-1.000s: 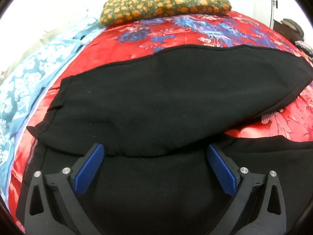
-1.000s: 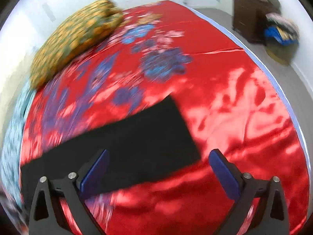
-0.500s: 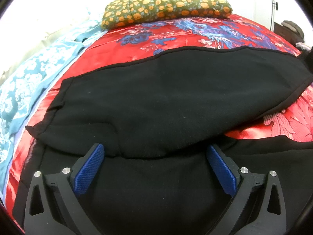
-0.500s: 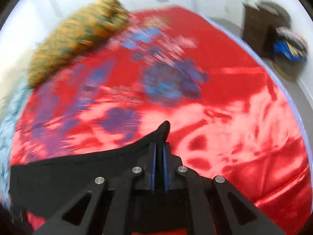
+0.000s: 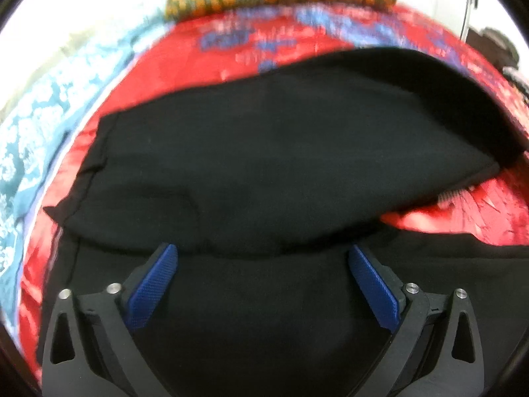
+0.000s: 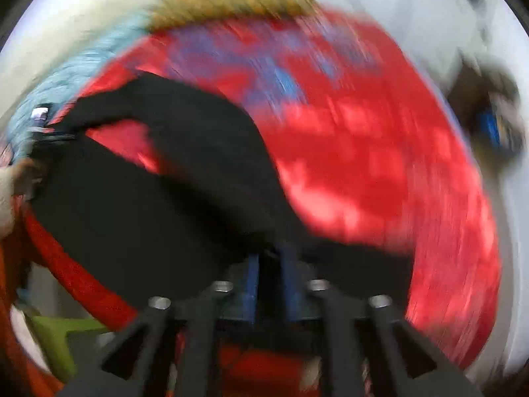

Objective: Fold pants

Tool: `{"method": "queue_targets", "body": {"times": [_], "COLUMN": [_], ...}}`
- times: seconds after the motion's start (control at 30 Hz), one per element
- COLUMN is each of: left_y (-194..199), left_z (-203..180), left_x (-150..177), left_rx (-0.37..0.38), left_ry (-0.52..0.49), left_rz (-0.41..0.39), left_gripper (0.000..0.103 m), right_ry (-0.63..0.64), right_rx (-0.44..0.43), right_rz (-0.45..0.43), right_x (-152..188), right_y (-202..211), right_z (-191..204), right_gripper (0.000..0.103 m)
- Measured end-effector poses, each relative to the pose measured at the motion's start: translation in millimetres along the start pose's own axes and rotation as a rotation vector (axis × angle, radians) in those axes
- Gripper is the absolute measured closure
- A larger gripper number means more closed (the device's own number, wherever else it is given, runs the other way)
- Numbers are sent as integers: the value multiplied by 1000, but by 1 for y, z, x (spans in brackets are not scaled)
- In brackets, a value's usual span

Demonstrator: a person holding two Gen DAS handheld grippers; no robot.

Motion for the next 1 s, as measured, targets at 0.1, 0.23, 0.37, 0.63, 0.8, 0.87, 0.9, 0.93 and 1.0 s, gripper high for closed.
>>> {"method": "queue_targets", "body": {"times": [0.1, 0.23, 0.37, 0.63, 0.8, 0.87, 0.9, 0.93, 1.0], "left_y": [35, 105, 160, 155, 170, 169, 167, 166, 164], "left_z": [-2, -22, -38, -29, -13, -12, -12, -12, -12], "left_x": [4, 19, 50, 108, 97, 97, 97, 98, 102], "left_rx": [56, 113, 195, 199, 203, 205, 207, 206, 192], "left_ry": [9, -94, -73, 5, 106, 124, 126, 125, 120], "left_rz": [3, -112, -204, -193, -305, -303, -295, -289, -279], "left_gripper": [1, 1, 1, 1, 1, 1, 1, 1, 1], "right_ry": [-61, -156, -420, -377, -121, -184, -258, -348, -545], "right_rx": [150, 314, 447, -128, -84, -82, -100, -157, -297], "right_rz": [-80, -362, -727, -355, -469, -416, -386, -366, -304], "right_x": [5, -14, -7, 55, 41, 32, 28, 30, 32], "right_y": [29, 118, 191, 114, 136, 106, 87, 71, 34], "right_z": [-11, 0, 41, 167, 205, 190, 176, 160, 132], "right_gripper": [29, 7, 0, 1, 0, 0, 0, 0, 1]}}
Point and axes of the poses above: each gripper's, at about its wrist camera, not at the fingertips, and y roughly against the way its jaws point, z to its left, x to its underside, the point moved 4 cm from there along -y, roughly the way its jaws point, and after that the axes turned 7 degrees about x, right-handed, at the moved point
